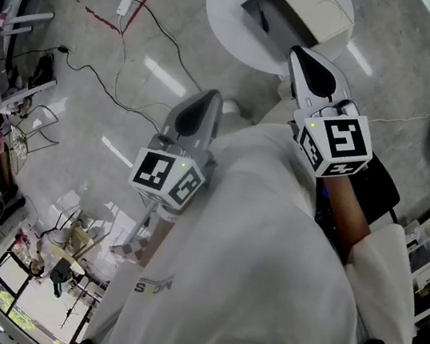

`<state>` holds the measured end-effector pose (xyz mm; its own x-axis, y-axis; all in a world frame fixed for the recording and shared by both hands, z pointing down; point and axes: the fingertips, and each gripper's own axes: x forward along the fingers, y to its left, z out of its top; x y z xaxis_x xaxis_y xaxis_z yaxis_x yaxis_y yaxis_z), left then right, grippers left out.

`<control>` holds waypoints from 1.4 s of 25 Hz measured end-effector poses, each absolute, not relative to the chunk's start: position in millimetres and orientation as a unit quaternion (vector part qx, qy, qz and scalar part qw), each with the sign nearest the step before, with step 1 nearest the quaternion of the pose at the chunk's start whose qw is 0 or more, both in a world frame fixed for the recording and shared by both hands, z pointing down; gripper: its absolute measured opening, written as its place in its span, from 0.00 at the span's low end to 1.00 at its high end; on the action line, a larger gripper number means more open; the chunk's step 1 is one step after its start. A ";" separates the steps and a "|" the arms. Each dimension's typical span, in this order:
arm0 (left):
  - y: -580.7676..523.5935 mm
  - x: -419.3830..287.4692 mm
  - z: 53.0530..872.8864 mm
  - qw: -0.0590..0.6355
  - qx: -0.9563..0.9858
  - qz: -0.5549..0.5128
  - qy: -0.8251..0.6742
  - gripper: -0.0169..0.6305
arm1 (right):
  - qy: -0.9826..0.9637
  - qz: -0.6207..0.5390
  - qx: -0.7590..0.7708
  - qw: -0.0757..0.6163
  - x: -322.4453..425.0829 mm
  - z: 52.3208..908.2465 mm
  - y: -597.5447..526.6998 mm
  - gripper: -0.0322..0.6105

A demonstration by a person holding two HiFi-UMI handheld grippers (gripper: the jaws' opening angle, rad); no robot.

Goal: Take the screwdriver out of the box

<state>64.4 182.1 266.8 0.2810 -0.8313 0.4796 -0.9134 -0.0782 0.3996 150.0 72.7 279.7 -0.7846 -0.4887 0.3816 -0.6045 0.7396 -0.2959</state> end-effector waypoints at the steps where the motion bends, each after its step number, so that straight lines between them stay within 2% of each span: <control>1: 201.0 57.6 267.8 0.325 0.733 0.063 -0.594 0.03 | -0.923 0.197 0.300 0.140 143.9 276.9 94.4 0.05; 11: 326.6 0.4 256.8 0.321 0.755 0.056 -0.570 0.03 | -0.919 0.168 0.320 0.157 115.5 245.5 258.1 0.05; 20: 292.3 52.2 231.4 0.294 0.777 0.045 -0.555 0.03 | -0.915 0.195 0.331 0.126 148.2 231.3 231.1 0.05; 32: 286.9 106.0 271.7 0.336 0.749 0.065 -0.567 0.03 | -0.910 0.210 0.327 0.144 210.0 271.4 197.1 0.05; 35: 274.8 101.9 277.0 0.341 0.754 0.070 -0.557 0.03 | -0.906 0.214 0.332 0.151 204.5 278.4 186.4 0.05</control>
<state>101.9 274.8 277.0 0.3703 -0.7922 0.4852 -0.8872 -0.1469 0.4373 204.5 186.4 278.4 -0.7343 -0.5368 0.4155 -0.6660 0.6882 -0.2879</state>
